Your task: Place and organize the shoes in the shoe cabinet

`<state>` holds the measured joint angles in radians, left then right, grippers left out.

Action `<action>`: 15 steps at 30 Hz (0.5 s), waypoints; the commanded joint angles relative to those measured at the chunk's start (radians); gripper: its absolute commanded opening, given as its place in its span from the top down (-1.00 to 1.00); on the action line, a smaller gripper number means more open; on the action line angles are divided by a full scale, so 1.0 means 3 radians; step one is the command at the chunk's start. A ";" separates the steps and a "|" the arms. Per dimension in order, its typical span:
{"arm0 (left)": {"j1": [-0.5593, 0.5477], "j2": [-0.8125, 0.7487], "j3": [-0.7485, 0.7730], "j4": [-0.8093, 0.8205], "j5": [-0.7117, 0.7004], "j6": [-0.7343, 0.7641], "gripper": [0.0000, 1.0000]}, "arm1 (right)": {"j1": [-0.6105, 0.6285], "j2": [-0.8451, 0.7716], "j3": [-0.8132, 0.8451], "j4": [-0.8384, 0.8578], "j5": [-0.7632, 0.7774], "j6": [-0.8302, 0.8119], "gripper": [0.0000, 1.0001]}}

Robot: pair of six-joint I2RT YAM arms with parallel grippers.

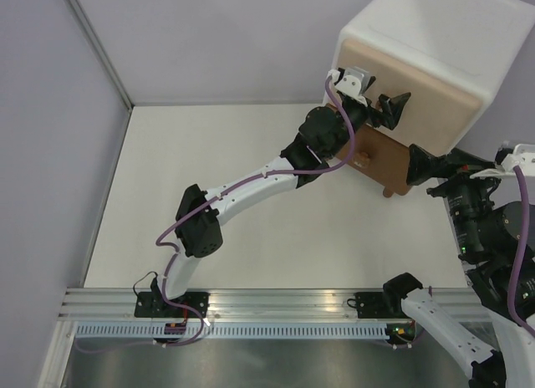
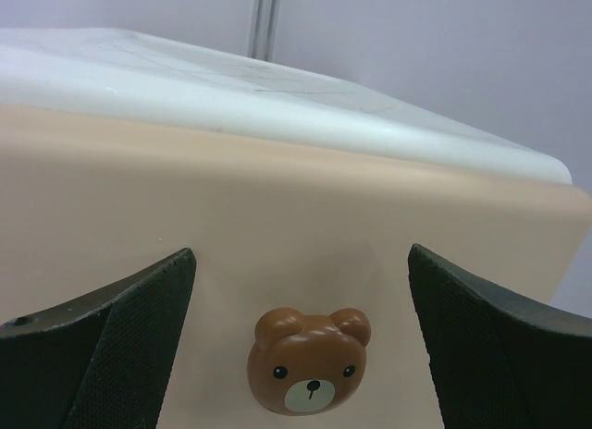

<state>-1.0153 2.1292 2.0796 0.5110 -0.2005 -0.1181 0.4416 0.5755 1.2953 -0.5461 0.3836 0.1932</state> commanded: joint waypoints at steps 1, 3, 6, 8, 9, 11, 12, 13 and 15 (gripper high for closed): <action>0.0096 0.0138 0.0022 -0.0153 0.0060 0.0128 -1.00 | 0.0011 0.0147 0.0003 -0.0138 0.0505 0.0072 -0.93; 0.0096 0.0041 -0.0212 -0.0174 0.0111 0.0102 -0.99 | 0.0011 0.0168 -0.0083 -0.0164 0.0638 0.0077 -0.93; 0.0096 -0.0184 -0.0554 -0.0179 0.0233 0.0051 -0.99 | 0.0011 0.0132 -0.0292 -0.0087 0.0792 0.0092 -0.92; 0.0091 -0.0296 -0.0708 -0.0190 0.0274 0.0020 -1.00 | 0.0011 0.0096 -0.0421 0.0010 0.0976 0.0082 -0.87; 0.0091 -0.0418 -0.0841 -0.0200 0.0315 -0.0005 -1.00 | 0.0011 0.0102 -0.0528 0.0041 0.1032 0.0077 -0.82; 0.0091 -0.0541 -0.0959 -0.0225 0.0361 -0.0036 -1.00 | 0.0016 0.0117 -0.0636 0.0127 0.1150 0.0072 -0.77; 0.0091 -0.0648 -0.1061 -0.0236 0.0372 -0.0036 -0.99 | 0.0011 0.0132 -0.0722 0.0158 0.1165 0.0077 -0.73; 0.0091 -0.0710 -0.1118 -0.0246 0.0387 -0.0041 -1.00 | 0.0016 0.0152 -0.0758 0.0194 0.1176 0.0087 -0.72; 0.0091 -0.0863 -0.1235 -0.0251 0.0418 -0.0051 -1.00 | 0.0011 0.0178 -0.0881 0.0337 0.1186 0.0097 -0.64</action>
<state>-0.9974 1.9816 1.7504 0.4496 -0.1169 -0.1131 0.4416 0.6174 1.0645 -0.5331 0.6765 0.2142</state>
